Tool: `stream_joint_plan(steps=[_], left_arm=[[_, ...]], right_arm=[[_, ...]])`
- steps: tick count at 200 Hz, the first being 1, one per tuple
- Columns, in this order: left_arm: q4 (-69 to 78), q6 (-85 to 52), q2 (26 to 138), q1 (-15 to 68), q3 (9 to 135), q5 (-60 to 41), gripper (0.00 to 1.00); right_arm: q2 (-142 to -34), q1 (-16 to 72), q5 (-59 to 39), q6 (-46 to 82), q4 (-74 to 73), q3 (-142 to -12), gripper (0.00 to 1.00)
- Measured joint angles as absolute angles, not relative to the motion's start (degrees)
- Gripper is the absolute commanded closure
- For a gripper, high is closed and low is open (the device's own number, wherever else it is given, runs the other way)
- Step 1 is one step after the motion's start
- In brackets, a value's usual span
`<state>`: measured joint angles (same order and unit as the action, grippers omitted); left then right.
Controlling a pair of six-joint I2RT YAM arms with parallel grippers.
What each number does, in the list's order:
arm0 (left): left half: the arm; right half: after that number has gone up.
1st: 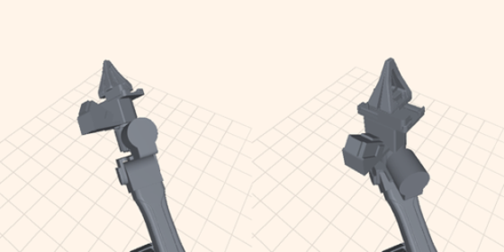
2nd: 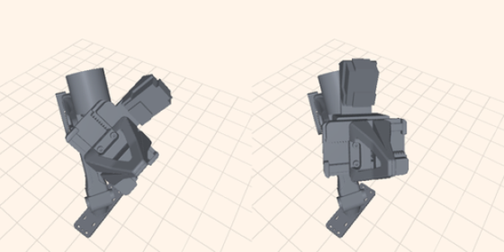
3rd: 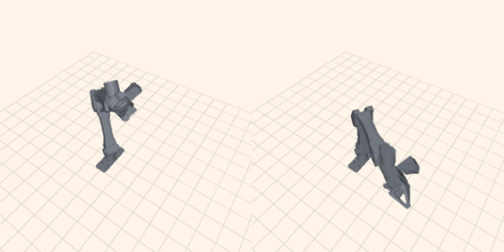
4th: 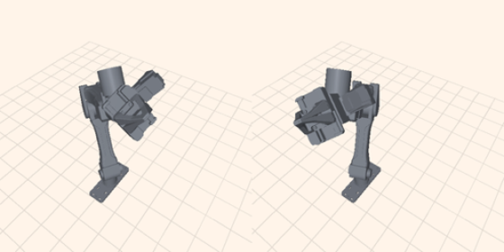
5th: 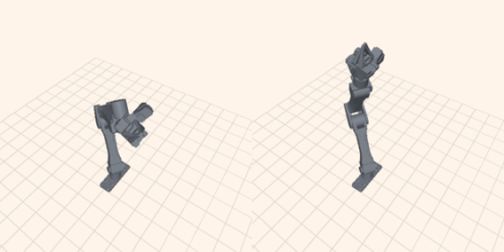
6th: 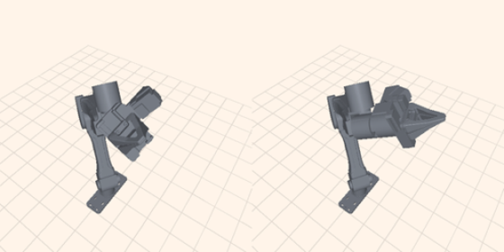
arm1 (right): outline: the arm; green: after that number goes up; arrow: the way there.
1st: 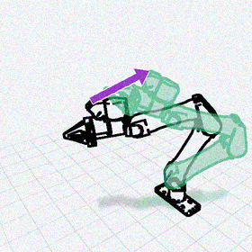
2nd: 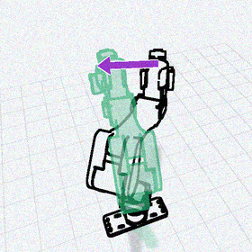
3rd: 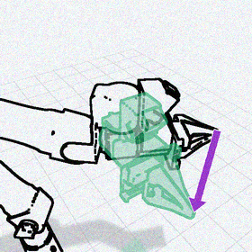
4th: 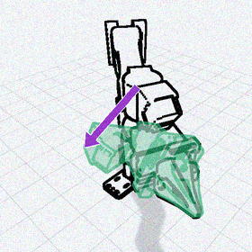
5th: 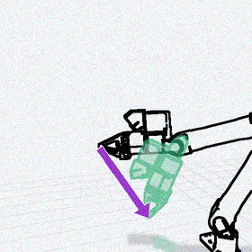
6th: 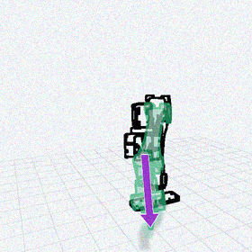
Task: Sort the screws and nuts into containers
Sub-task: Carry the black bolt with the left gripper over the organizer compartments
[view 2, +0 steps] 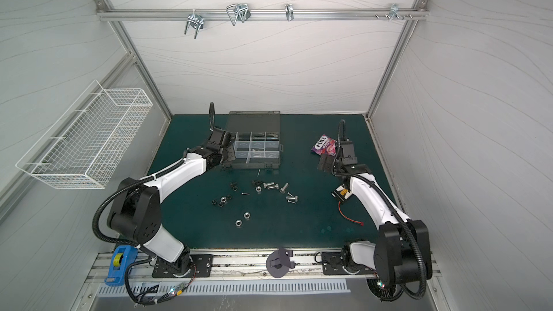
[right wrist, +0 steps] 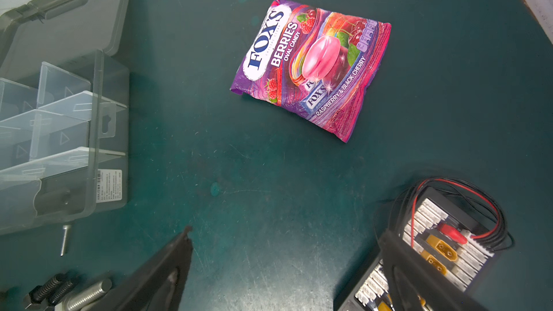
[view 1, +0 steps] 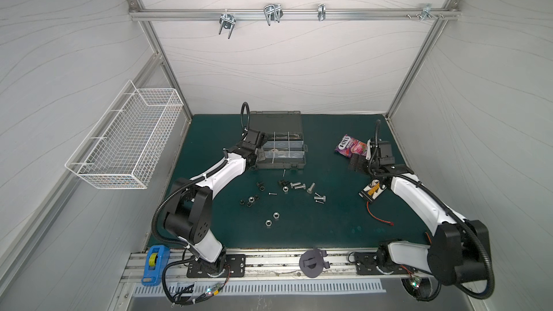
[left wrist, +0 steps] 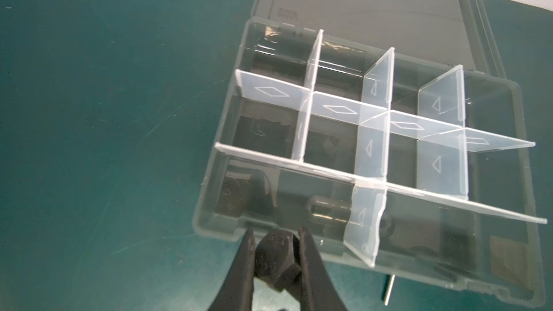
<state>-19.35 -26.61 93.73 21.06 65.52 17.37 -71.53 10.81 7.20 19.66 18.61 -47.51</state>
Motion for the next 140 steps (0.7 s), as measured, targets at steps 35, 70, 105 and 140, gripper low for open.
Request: stream_joint_plan(steps=[35,70,105,140], left_arm=[[-19.2,-26.7,99.6,21.0,69.3,14.6,1.00],[-19.0,-26.7,103.3,21.1,71.3,12.7,1.00],[-19.0,-27.1,104.9,21.1,71.7,11.2,0.98],[-19.0,-27.6,106.8,21.1,72.3,10.4,0.96]], right_arm=[[-71.4,10.8,7.2,19.6,18.6,-47.5,0.01],[-71.4,10.8,7.4,19.6,18.6,-47.5,0.01],[-71.4,10.8,7.4,19.6,18.6,-47.5,0.01],[-71.4,10.8,7.4,19.6,18.6,-47.5,0.01]])
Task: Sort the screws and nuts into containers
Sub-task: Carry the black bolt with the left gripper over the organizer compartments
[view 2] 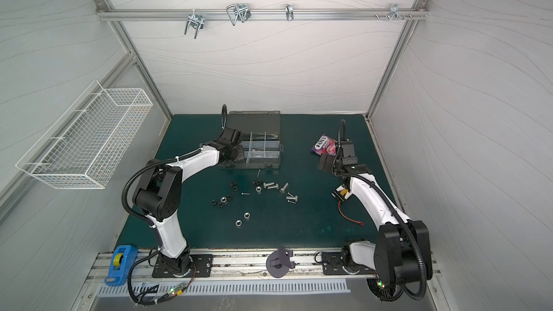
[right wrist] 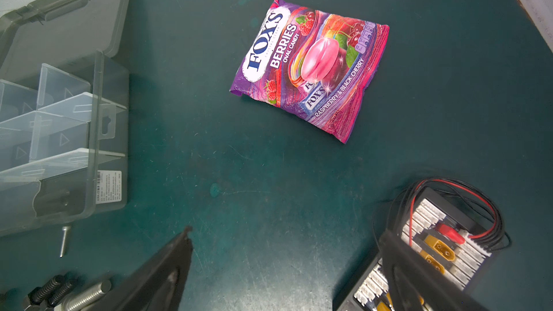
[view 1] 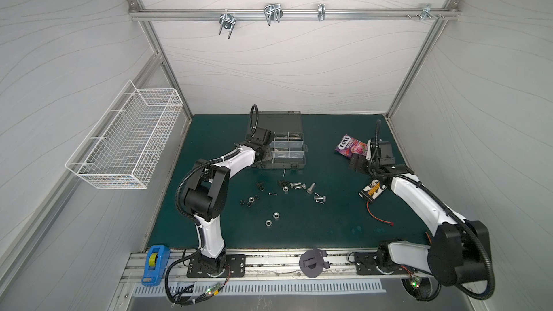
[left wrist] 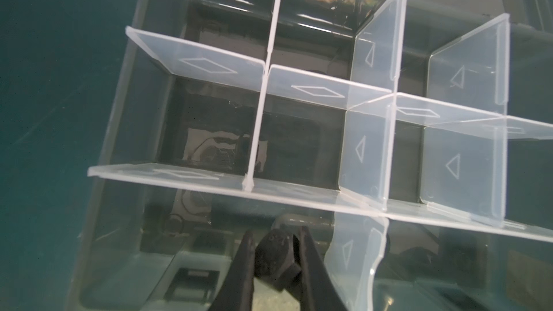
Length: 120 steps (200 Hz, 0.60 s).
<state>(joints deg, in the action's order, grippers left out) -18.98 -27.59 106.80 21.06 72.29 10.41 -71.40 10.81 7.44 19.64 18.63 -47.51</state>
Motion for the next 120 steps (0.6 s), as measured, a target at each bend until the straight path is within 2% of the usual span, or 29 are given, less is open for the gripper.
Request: stream_joint_plan(steps=[73,120], left_arm=[[-19.0,-27.9,110.4,21.1,73.5,9.6,0.84],[-19.0,-28.2,110.7,21.1,73.6,9.1,0.67]], right_arm=[[-71.4,10.8,7.5,19.6,18.6,-47.5,0.01],[-71.4,10.8,7.5,19.6,18.6,-47.5,0.01]])
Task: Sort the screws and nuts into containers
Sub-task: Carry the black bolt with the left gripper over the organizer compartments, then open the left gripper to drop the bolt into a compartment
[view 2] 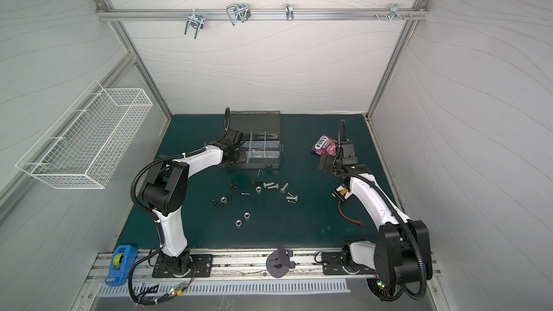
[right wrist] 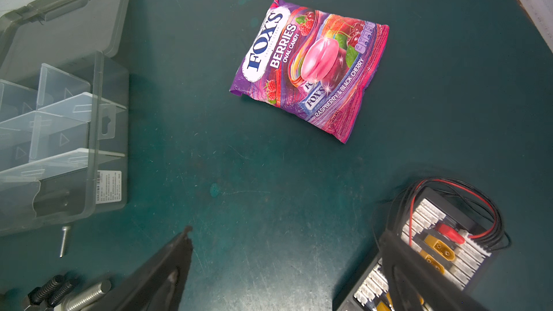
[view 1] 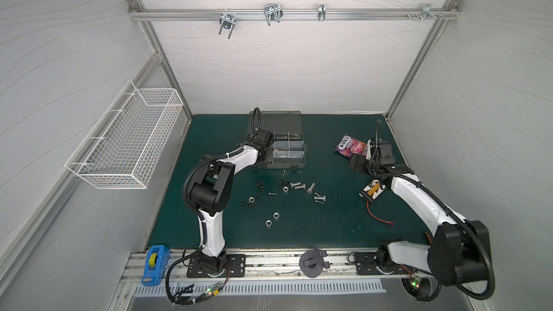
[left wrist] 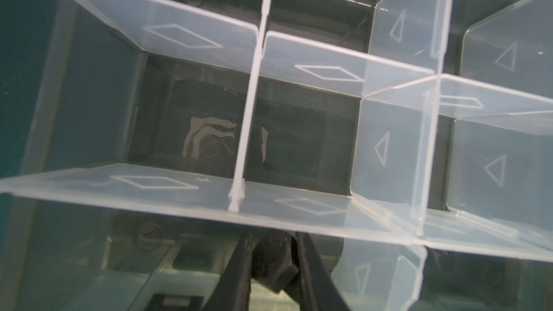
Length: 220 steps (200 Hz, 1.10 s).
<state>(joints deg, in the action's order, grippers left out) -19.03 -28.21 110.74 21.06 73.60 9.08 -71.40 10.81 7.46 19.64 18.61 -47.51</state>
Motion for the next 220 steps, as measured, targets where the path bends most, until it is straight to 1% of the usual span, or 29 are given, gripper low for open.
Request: stream_joint_plan(steps=[13,20,75,108,146,178,202,220], left_arm=[[-19.1,-28.3,110.7,21.1,73.8,8.9,0.58],[-19.1,-28.3,110.7,21.1,74.0,8.8,0.55],[-19.5,-28.7,108.7,21.1,74.3,8.0,0.54],[-20.0,-29.0,103.0,21.1,73.4,7.3,0.51],[-20.1,-30.2,93.5,21.1,67.4,6.9,0.29],[-21.6,-32.3,86.9,21.1,59.8,7.6,0.29],[-24.1,-34.4,83.1,21.1,55.2,8.4,0.36],[-25.5,-35.6,80.6,21.1,52.2,8.6,0.38]], right_arm=[[-71.4,10.8,7.5,19.6,18.6,-47.5,0.01],[-71.4,10.8,7.5,19.6,18.6,-47.5,0.01],[-71.4,10.8,7.5,19.6,18.6,-47.5,0.01],[-71.4,10.8,7.7,19.6,18.6,-47.5,0.01],[-71.3,10.8,7.7,19.6,18.6,-47.5,0.01],[-71.1,10.8,7.7,19.7,18.6,-47.5,0.01],[-71.0,10.8,7.7,19.6,18.6,-47.5,0.01],[-70.7,10.8,7.6,19.7,18.7,-47.5,0.01]])
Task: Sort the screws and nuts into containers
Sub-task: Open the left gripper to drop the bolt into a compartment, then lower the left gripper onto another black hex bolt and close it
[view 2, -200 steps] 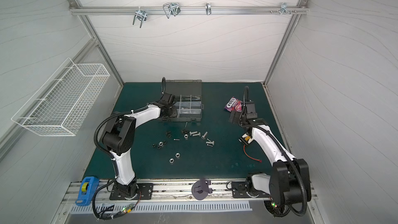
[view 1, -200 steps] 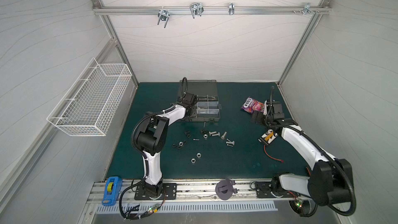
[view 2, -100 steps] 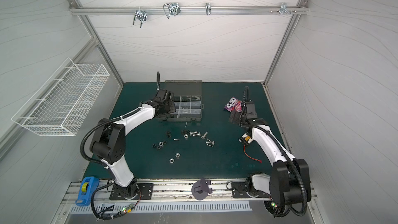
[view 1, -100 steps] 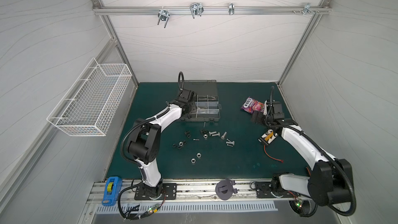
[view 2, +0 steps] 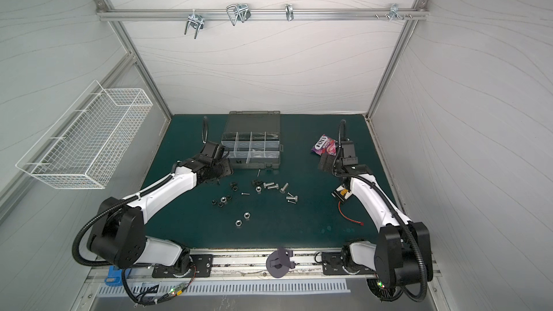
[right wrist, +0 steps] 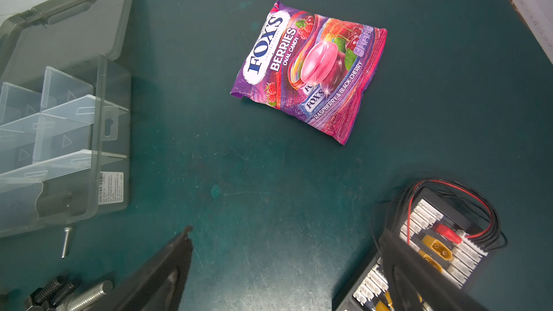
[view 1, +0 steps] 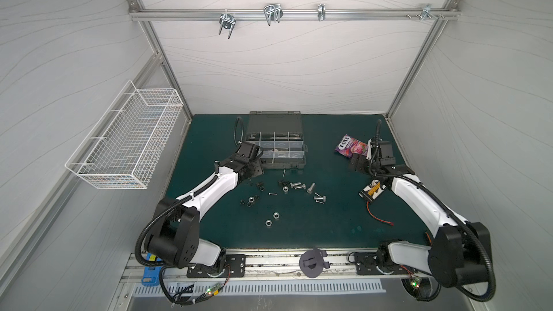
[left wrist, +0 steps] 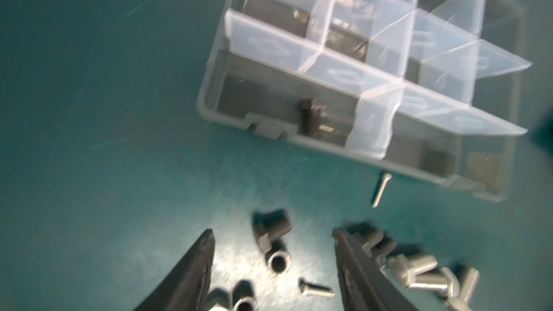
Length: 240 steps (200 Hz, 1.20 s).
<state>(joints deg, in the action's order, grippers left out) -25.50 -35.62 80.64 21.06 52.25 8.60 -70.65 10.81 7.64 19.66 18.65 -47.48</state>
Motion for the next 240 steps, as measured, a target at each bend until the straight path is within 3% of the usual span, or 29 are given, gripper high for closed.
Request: stream_joint_plan(steps=[60,240], left_arm=[[-26.5,-37.8,79.7,22.4,48.0,7.8,0.39],[-25.1,-39.9,96.7,26.2,54.0,8.4,0.35]], right_arm=[[-70.1,10.8,7.4,19.7,18.7,-47.5,0.01],[-69.4,10.8,7.0,19.7,18.6,-46.5,0.01]])
